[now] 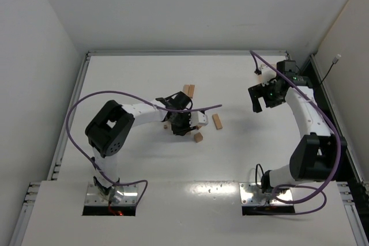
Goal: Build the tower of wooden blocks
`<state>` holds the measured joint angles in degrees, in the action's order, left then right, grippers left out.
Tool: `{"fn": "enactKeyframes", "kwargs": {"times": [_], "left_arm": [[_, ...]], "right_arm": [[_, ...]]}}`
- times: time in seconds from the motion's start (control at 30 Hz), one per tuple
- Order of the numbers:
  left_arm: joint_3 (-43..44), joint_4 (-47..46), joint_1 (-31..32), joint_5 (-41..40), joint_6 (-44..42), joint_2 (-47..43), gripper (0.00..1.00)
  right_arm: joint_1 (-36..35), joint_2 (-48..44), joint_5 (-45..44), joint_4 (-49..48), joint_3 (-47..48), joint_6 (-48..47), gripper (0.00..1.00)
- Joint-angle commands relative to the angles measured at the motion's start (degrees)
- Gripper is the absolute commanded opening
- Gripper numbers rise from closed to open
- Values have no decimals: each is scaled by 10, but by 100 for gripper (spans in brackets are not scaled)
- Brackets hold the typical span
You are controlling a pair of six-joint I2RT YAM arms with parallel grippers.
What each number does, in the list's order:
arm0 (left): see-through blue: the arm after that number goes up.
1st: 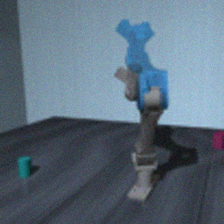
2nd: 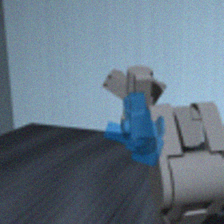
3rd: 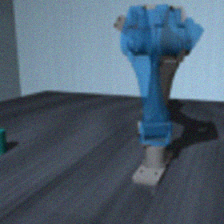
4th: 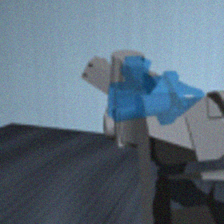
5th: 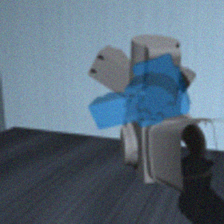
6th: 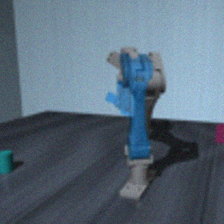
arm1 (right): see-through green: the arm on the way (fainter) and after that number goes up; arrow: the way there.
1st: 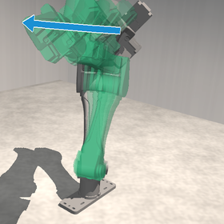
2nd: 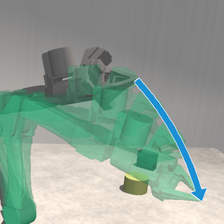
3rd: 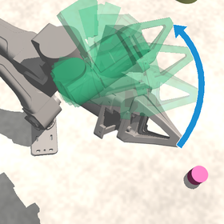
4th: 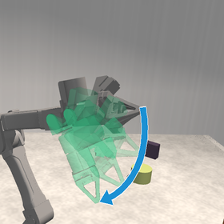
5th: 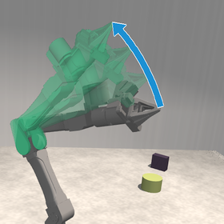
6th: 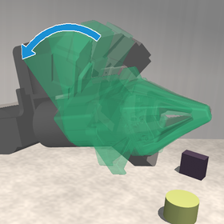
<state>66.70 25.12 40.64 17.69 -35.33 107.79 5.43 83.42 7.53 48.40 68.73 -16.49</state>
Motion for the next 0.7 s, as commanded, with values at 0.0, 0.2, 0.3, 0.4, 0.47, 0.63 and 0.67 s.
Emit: {"fn": "enactKeyframes", "kwargs": {"times": [0.0,0.2,0.3,0.4,0.47,0.63,0.67], "left_arm": [[-21,-11,10,-1,11,14,7],[-33,-11,2,-19,51,-41,0],[-8,2,-21,1,82,-73,0],[26,-21,-33,27,176,-139,0],[36,-45,-33,27,222,-159,0],[122,-60,6,-13,373,-139,0],[140,-45,14,-35,384,-125,0]], "right_arm": [[-2,7,-1,-13,30,4,96],[-2,7,5,-13,30,4,95],[-2,2,5,-13,24,4,95],[-2,2,5,-18,24,9,95],[-2,2,10,-18,19,16,95],[-2,2,10,-24,18,40,95],[-2,2,10,-24,18,48,95]]}}
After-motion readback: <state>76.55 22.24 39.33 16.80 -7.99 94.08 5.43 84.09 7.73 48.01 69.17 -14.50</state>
